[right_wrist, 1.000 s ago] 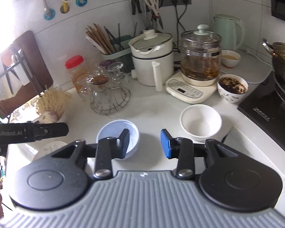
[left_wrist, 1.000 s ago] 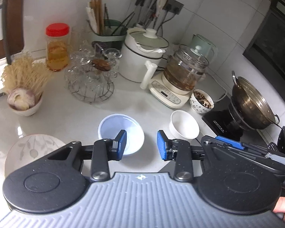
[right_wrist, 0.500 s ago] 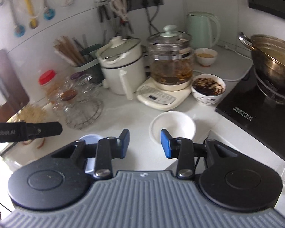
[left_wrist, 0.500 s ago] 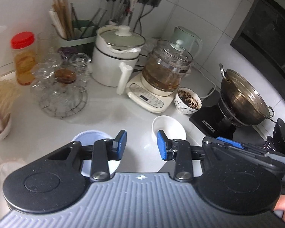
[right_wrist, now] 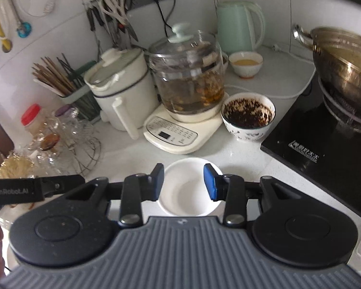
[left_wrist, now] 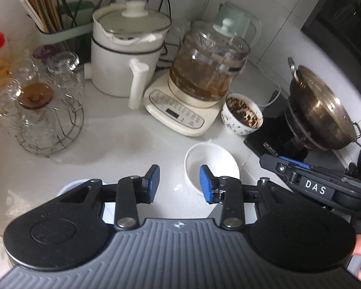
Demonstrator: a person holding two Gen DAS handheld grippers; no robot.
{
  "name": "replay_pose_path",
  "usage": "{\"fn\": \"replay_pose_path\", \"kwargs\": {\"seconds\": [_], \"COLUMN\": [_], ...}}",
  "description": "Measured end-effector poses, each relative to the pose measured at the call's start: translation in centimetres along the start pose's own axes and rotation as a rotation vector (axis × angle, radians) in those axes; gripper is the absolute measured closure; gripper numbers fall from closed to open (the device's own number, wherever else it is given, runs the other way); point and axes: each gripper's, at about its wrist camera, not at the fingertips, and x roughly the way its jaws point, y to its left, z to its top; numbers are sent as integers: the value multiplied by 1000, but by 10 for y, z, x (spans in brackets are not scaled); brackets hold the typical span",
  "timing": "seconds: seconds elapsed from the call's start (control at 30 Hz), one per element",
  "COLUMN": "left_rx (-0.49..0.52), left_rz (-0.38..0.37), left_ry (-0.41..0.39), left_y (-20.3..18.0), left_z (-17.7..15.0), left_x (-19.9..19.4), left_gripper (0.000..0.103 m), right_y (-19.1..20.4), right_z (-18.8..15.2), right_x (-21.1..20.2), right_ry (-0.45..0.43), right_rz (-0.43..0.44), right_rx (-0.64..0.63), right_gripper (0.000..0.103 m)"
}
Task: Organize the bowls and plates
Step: 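Move both open grippers toward the plain white ceramic bowl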
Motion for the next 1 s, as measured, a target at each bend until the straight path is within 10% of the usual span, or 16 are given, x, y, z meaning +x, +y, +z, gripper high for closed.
{"fn": "replay_pose_path", "kwargs": {"seconds": [0.6,0.7,1.0], "left_rx": [-32,-54,-116], "left_rz": [52,45,57], "left_ry": [108,130,140], "left_y": [-1,-2,-2], "left_z": [10,11,20], "left_x": [90,102,121], "left_gripper": [52,51,51], "right_y": [-48,-56,-66], "right_z": [16,22,29], "right_x": [79,92,117], "right_ry": [123,161,213], "right_rz": [46,70,126], "right_rx": [-4,5,-4], "right_gripper": [64,44,42]}}
